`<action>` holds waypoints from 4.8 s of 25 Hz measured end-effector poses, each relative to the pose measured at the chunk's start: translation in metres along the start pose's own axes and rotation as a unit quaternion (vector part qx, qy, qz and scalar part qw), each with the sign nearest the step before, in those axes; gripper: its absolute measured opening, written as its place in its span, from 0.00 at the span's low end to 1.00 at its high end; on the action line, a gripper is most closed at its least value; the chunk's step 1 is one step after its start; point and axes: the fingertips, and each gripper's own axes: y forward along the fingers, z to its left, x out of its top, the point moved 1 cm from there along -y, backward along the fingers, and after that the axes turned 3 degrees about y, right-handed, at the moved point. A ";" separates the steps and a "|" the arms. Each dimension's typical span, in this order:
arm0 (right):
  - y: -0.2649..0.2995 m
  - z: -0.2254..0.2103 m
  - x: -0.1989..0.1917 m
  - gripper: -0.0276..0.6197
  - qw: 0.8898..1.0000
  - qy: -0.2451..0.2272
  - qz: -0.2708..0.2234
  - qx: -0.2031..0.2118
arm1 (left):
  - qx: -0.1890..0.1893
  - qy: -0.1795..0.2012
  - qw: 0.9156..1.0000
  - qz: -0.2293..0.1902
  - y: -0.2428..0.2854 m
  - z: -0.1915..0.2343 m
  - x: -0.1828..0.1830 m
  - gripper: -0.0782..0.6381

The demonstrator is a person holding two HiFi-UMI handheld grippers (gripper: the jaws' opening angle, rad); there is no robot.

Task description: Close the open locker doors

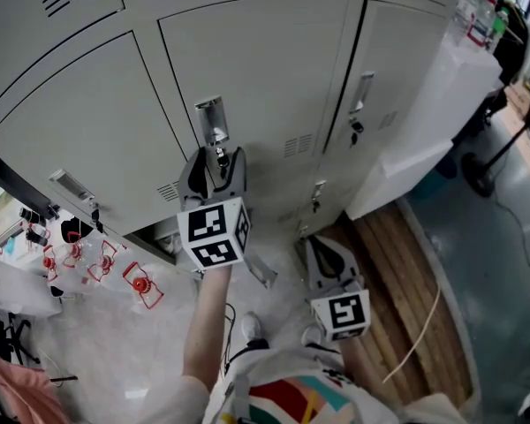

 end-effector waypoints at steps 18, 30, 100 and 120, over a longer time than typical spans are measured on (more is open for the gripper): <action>-0.014 0.015 -0.008 0.05 0.999 -0.007 0.008 0.043 | 0.010 0.011 1.000 -0.011 -0.045 -0.019 -0.003 0.47; -0.034 0.013 -0.042 0.05 0.994 -0.012 0.048 0.098 | 0.028 -0.047 0.997 0.062 -0.115 -0.061 -0.102 0.47; 0.067 0.183 -0.060 0.05 0.972 -0.040 0.106 0.208 | 0.216 -0.071 0.946 0.232 -0.261 0.174 -0.269 0.47; 0.098 0.180 -0.067 0.05 0.977 -0.003 0.125 0.174 | 0.213 -0.126 0.944 0.219 -0.195 0.183 -0.266 0.37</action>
